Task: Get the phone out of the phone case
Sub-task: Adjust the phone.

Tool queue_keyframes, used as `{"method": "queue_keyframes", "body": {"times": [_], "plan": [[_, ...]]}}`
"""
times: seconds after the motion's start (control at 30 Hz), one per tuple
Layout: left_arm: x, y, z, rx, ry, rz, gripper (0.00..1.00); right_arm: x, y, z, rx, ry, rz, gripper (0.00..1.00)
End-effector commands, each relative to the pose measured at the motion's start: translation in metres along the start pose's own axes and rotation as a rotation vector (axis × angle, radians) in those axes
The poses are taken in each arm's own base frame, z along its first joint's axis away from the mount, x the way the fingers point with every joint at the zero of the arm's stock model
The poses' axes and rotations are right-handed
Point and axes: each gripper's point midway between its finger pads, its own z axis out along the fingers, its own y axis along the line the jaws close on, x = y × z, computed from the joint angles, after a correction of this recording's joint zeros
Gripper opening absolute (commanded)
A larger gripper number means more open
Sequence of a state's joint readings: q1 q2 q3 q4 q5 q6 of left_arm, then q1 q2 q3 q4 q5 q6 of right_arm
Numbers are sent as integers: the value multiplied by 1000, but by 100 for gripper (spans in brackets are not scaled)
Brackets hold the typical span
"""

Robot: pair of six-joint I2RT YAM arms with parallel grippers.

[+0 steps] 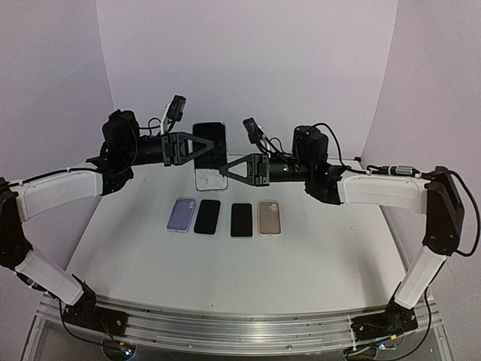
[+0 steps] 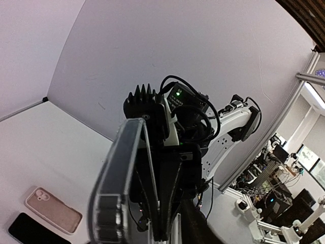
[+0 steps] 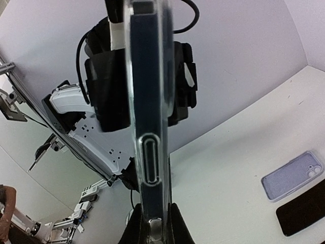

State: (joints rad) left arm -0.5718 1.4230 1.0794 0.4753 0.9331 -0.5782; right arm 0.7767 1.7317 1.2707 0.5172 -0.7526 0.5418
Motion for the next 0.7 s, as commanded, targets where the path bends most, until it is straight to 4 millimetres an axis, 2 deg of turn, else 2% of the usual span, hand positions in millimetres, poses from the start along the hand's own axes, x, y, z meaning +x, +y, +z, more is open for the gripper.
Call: {"method": "queue_keyframes", "body": {"times": [0.0, 0.07, 0.13, 0.3, 0.37, 0.5, 0.67], "plan": [[-25, -29, -4, 22, -67, 105, 47, -51, 22, -14, 33, -186, -93, 0], [-14, -21, -5, -1, -52, 71, 50, -60, 27, -19, 53, -219, -128, 0], [-5, -15, -6, -12, -38, 48, 47, -69, 33, -23, 58, -242, -155, 0], [0, -14, -5, -10, -17, 79, 44, -80, 43, -28, 58, -262, -189, 0], [4, -11, -5, -14, -9, 74, 38, -81, 43, -27, 58, -256, -190, 0], [0, -15, -4, 5, -21, 97, 14, -78, 40, -22, 49, -227, -161, 0], [-2, -17, -3, 19, -21, 117, 1, -69, 31, -20, 71, -187, -131, 0]]}}
